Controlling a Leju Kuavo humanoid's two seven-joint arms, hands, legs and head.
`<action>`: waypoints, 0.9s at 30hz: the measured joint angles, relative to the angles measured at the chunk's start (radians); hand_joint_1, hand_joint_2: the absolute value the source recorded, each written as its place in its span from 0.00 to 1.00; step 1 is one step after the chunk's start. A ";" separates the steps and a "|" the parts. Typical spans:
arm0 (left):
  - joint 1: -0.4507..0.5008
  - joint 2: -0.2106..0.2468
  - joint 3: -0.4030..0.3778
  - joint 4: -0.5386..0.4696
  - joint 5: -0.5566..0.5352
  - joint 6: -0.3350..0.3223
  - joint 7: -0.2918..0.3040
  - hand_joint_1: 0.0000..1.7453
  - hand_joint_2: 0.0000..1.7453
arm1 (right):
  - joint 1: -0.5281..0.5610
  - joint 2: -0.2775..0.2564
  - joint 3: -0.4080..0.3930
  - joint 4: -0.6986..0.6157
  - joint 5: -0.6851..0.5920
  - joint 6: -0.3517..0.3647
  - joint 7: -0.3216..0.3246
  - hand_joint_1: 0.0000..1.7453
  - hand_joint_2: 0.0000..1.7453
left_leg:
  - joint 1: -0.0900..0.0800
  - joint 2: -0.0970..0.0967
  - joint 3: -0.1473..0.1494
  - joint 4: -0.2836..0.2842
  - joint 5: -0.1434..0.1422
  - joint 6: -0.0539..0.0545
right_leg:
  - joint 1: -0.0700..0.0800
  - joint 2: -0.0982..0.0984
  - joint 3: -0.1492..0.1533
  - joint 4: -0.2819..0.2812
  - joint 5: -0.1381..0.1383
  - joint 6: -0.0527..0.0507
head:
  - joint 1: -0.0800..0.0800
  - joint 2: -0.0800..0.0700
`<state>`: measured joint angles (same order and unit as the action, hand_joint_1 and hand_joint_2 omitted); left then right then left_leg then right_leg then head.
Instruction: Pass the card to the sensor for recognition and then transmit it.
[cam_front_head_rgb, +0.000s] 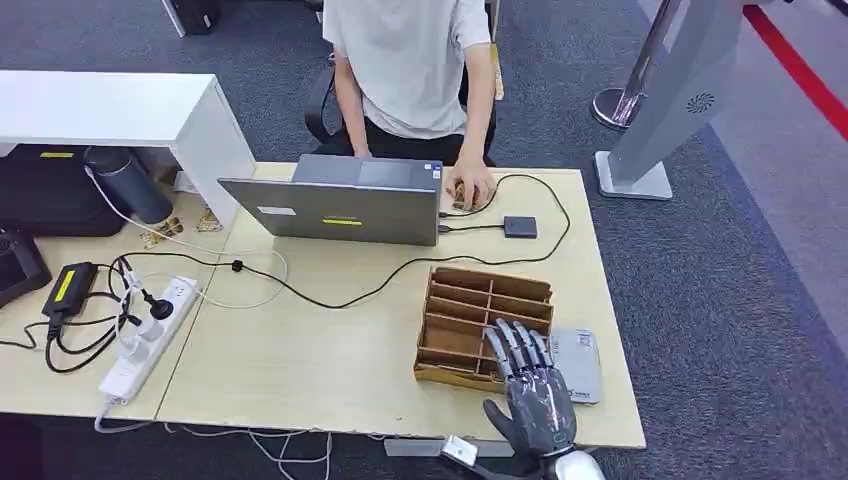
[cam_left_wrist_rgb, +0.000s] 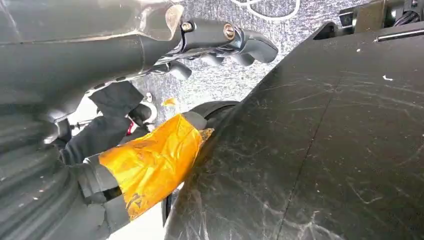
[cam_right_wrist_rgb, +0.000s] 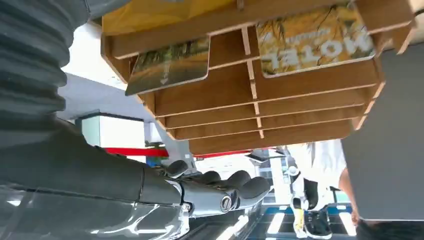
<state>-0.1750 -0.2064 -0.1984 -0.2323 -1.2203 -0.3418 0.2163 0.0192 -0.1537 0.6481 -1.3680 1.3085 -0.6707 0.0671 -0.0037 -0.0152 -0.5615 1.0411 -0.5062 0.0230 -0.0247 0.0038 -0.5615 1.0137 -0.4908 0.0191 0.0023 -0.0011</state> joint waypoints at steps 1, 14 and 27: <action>0.000 0.000 0.000 0.000 0.000 0.000 0.000 0.00 1.00 | 0.000 0.003 -0.007 0.000 0.000 0.001 0.000 0.00 1.00 | 0.000 0.000 0.000 0.000 0.000 0.000 | 0.000 0.000 0.000 0.000 0.000 0.000 | 0.000 0.000; 0.000 -0.001 -0.005 0.000 -0.003 -0.001 -0.007 0.00 1.00 | 0.004 0.012 -0.045 -0.034 0.000 0.022 0.003 0.00 1.00 | 0.000 0.000 0.000 0.000 0.000 0.000 | 0.000 0.000 0.000 0.000 0.000 0.000 | 0.000 0.000; 0.000 0.000 -0.005 0.000 0.000 0.004 -0.008 0.00 1.00 | 0.039 0.011 -0.055 -0.052 -0.015 0.041 0.009 0.00 1.00 | 0.000 0.000 0.000 0.000 0.000 0.000 | 0.000 0.000 0.000 0.000 0.000 0.000 | 0.000 0.000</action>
<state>-0.1747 -0.2068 -0.2029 -0.2323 -1.2200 -0.3380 0.2083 0.0579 -0.1423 0.5936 -1.4202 1.2932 -0.6298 0.0763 -0.0038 -0.0151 -0.5615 1.0411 -0.5063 0.0230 -0.0247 0.0039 -0.5616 1.0137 -0.4908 0.0191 0.0023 -0.0011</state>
